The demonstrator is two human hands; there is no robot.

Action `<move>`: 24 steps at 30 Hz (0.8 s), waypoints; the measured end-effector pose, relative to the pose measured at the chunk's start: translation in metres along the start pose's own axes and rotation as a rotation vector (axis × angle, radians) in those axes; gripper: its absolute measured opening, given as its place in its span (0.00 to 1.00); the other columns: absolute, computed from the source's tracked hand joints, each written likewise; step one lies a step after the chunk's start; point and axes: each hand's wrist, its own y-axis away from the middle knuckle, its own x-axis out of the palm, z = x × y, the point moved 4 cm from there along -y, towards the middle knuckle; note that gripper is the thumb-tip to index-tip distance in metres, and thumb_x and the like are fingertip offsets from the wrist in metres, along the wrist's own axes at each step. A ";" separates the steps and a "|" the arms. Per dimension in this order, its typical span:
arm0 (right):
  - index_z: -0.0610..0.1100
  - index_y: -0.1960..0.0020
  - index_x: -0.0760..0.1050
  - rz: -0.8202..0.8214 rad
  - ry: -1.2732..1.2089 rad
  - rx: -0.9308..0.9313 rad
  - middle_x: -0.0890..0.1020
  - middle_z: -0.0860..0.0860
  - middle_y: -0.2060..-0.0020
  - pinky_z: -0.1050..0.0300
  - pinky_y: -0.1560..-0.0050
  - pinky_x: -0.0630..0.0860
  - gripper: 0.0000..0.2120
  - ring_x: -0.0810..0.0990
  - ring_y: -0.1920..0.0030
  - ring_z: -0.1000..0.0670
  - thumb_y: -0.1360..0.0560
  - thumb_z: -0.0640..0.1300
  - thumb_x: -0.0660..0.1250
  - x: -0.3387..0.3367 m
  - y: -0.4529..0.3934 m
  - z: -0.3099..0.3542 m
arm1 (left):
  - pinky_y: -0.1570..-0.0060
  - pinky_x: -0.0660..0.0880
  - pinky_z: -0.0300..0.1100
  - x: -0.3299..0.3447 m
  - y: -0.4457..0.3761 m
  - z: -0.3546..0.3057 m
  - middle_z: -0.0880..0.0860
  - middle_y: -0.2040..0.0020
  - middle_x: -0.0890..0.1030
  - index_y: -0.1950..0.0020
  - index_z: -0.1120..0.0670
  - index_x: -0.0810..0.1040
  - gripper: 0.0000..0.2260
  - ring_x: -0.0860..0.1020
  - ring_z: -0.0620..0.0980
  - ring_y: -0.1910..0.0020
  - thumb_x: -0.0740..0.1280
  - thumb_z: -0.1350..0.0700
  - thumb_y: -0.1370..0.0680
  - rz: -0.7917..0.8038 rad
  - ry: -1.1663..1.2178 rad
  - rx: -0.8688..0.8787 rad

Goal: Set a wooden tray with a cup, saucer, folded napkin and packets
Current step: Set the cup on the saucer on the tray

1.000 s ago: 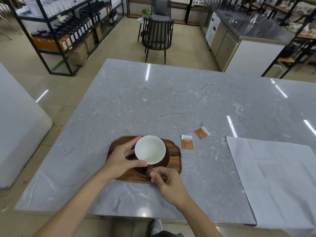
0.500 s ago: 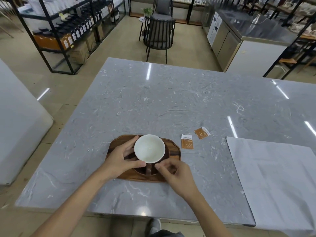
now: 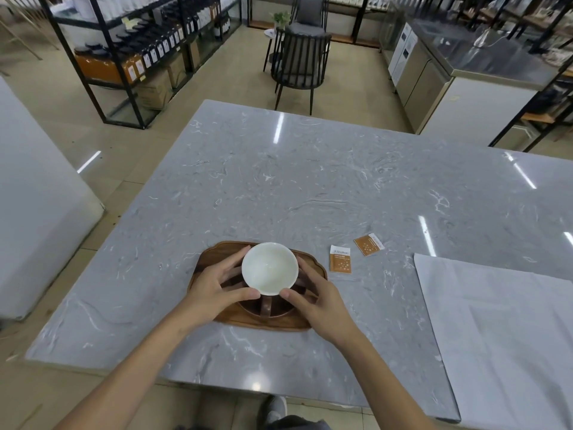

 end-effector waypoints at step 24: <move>0.52 0.26 0.73 -0.005 0.065 -0.015 0.85 0.62 0.41 0.68 0.47 0.80 0.34 0.82 0.40 0.63 0.29 0.51 0.80 -0.009 -0.012 -0.006 | 0.38 0.78 0.40 0.004 0.004 -0.003 0.38 0.27 0.73 0.24 0.41 0.69 0.41 0.72 0.40 0.28 0.81 0.51 0.35 -0.025 0.034 0.005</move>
